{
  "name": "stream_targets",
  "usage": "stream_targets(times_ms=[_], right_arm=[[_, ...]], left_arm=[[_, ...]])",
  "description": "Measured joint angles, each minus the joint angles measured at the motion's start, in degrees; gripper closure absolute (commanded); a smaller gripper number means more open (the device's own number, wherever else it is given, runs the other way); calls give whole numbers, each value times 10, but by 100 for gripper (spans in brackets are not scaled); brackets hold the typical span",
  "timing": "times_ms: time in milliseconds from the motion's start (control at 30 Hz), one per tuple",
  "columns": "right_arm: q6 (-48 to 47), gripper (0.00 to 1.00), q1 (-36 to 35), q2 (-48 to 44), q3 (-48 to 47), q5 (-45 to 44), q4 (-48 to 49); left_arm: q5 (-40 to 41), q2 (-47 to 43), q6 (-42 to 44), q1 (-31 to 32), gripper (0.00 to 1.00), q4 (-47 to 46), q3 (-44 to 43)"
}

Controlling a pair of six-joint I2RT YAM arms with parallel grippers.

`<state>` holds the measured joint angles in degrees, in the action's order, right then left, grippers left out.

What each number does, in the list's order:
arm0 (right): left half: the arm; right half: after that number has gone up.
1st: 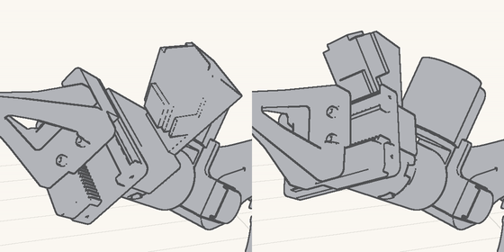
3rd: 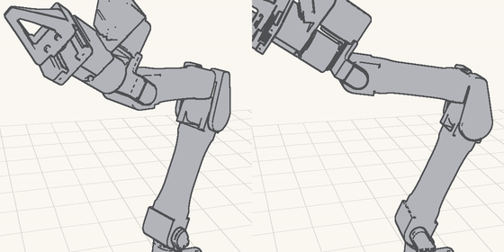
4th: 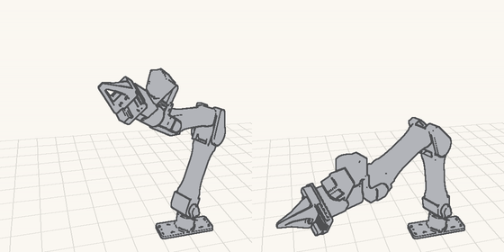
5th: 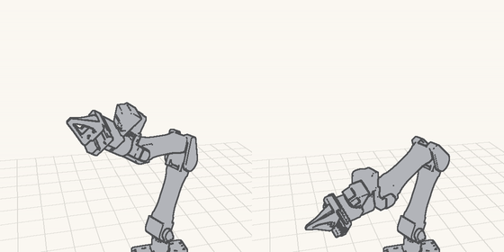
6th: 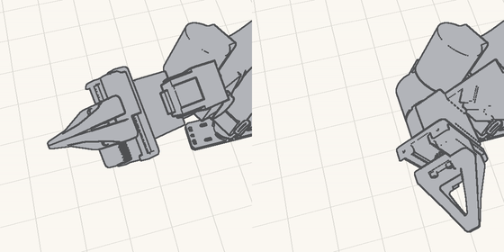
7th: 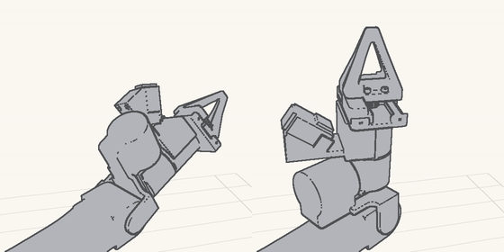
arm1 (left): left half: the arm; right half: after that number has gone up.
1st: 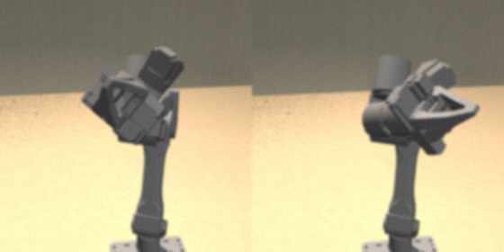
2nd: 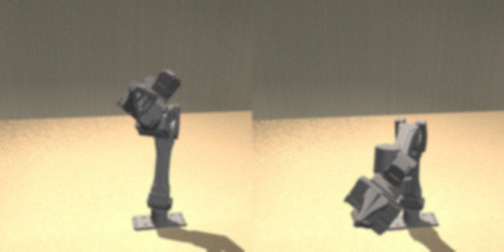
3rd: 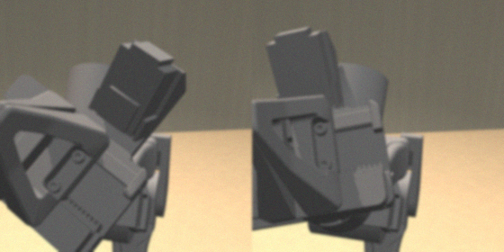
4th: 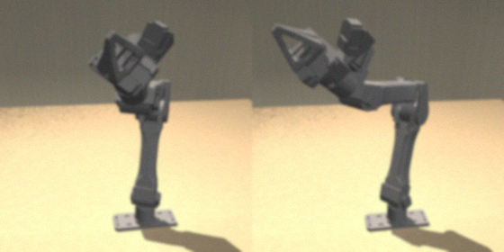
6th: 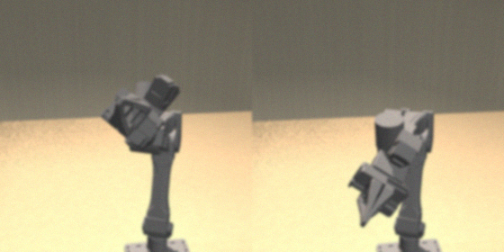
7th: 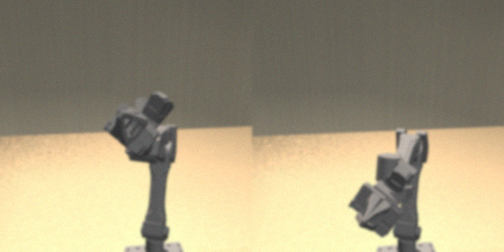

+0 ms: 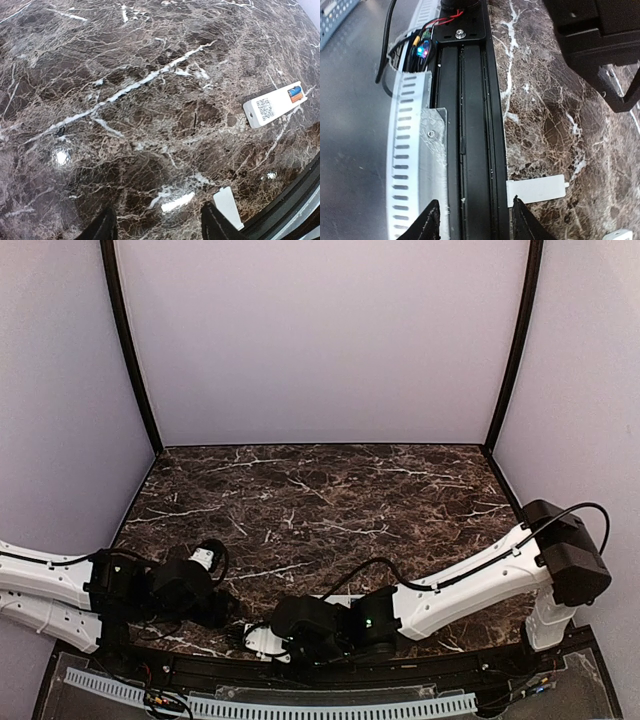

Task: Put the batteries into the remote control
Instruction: Adjust the battery cover at the center of the board.

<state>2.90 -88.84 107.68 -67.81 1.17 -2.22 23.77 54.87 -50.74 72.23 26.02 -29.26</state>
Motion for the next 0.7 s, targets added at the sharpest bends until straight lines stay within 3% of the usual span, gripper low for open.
stream_targets(times_ms=[100, 133, 167, 233, 267, 500, 700], right_arm=[[-52, 48, 2, 10, 2, -17, 8], [-65, 42, 4, 12, 2, -22, 8], [-76, 7, 4, 13, 2, -25, 9], [-94, 1, 5, 19, -1, -27, 9], [-97, 4, 7, 24, -4, -27, 8], [-112, 53, 25, 77, -40, -11, -9], [-108, 64, 39, 89, -51, -8, -21]], left_arm=[[1, -4, -1, -4, 36, 6, 6], [1, -4, 0, -5, 35, 8, 6], [1, -4, 0, -5, 35, 8, 6], [1, -5, 2, -7, 34, 7, 6], [1, -5, 2, -8, 34, 6, 7], [-3, -1, 9, -13, 33, -4, 22], [-9, 12, 19, -17, 33, -21, 26]])
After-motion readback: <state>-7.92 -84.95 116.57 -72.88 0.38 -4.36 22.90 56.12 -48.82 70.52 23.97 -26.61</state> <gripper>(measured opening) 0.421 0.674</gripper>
